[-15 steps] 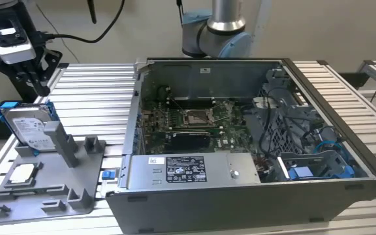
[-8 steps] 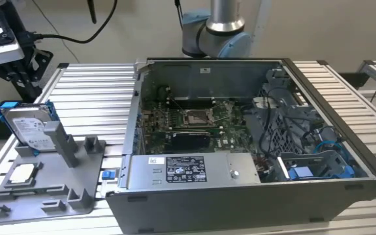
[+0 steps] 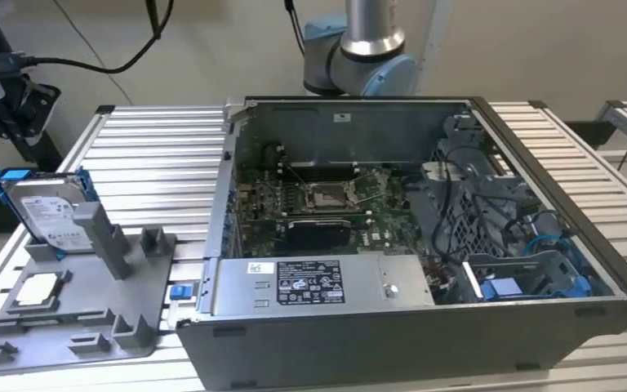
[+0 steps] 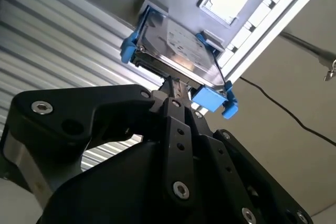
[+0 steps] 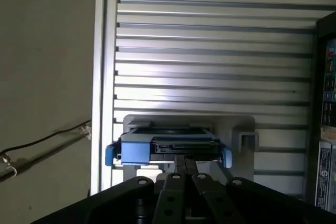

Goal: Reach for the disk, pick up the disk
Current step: 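Reach for the disk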

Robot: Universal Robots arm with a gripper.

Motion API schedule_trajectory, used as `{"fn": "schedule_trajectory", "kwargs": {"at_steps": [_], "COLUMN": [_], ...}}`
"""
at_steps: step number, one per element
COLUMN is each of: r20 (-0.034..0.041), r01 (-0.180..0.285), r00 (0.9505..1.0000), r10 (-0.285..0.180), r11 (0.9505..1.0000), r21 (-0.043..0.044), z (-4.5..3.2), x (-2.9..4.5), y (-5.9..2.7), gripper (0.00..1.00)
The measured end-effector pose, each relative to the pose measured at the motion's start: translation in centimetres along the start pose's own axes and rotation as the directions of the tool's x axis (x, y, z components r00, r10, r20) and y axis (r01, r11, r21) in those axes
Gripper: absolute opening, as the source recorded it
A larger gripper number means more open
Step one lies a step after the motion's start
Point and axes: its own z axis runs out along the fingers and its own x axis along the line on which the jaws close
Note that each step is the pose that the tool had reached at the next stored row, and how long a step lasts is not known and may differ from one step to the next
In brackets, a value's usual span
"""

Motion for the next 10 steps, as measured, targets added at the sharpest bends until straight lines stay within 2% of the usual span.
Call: {"fn": "schedule_trajectory", "kwargs": {"at_steps": [4, 10], "r20": [-0.0001, -0.0001], "r01": [0.0, 0.001], "r00": [1.0, 1.0], "r10": [0.0, -0.001], "r11": [1.0, 1.0], "r21": [0.0, 0.0], "z": [0.0, 0.01], "x": [1.25, 2.52], "y": [0.02, 0.0], "gripper": [0.0, 0.0]}}
